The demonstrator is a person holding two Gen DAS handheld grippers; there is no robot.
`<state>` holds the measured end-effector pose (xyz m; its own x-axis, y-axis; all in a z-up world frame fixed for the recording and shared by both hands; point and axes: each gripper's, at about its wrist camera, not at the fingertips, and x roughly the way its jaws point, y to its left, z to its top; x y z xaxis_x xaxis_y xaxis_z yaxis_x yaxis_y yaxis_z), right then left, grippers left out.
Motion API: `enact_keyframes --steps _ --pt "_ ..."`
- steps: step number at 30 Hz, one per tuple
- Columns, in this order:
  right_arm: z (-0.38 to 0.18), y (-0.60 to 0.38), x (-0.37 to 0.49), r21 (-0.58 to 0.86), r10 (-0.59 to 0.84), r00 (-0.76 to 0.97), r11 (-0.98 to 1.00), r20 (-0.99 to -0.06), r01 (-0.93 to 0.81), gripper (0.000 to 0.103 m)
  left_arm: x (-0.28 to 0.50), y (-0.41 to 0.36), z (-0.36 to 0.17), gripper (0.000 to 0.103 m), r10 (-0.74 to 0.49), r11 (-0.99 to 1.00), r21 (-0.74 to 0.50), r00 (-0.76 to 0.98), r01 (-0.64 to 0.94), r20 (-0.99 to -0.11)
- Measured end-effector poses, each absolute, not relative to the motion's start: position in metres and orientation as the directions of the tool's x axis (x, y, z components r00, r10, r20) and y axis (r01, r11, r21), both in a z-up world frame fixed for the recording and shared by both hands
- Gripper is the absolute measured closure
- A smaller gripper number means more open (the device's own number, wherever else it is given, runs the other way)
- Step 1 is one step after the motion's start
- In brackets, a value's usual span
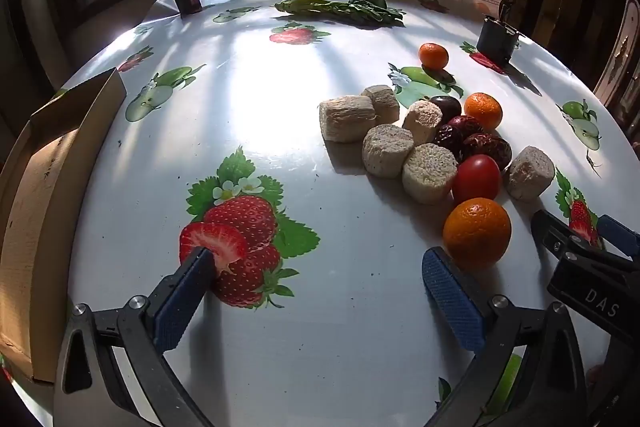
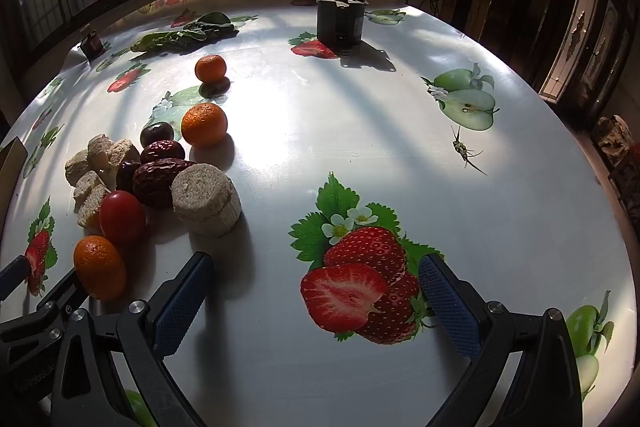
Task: Organize fruits
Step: 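Move both tools toward the pile of fruit and rice cakes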
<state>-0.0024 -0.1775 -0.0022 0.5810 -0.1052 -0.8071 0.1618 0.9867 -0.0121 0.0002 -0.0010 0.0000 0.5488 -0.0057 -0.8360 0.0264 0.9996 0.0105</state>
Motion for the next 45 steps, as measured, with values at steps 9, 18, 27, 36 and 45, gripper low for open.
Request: enact_keyframes --steps 9,18,27,36,45 --pt "-0.001 -0.177 -0.011 -0.010 -0.112 0.524 0.981 -0.844 0.194 0.001 -0.028 0.000 0.004 0.000 -0.100 0.984 -0.003 0.537 0.179 -0.838" --pt "0.007 -0.173 -0.025 0.052 -0.057 0.509 0.979 -0.859 0.197 0.001 -0.058 0.041 0.044 0.000 -0.149 0.989 -0.104 0.621 0.108 -0.770" --pt "0.070 -0.142 -0.093 0.114 -0.093 0.742 0.968 -0.663 0.223 0.001 -0.086 0.078 0.075 0.003 -0.099 0.994 -0.097 0.713 0.044 -0.694" --pt "0.102 -0.128 -0.133 0.045 -0.249 0.851 0.952 -0.462 0.302 0.000 -0.113 0.084 0.108 0.003 -0.087 0.996 -0.078 0.804 0.050 -0.588" --pt "0.114 -0.125 -0.155 0.071 -0.282 0.877 0.940 -0.390 0.334 0.000 -0.123 0.087 0.114 0.002 -0.103 0.994 -0.084 0.814 0.066 -0.572"
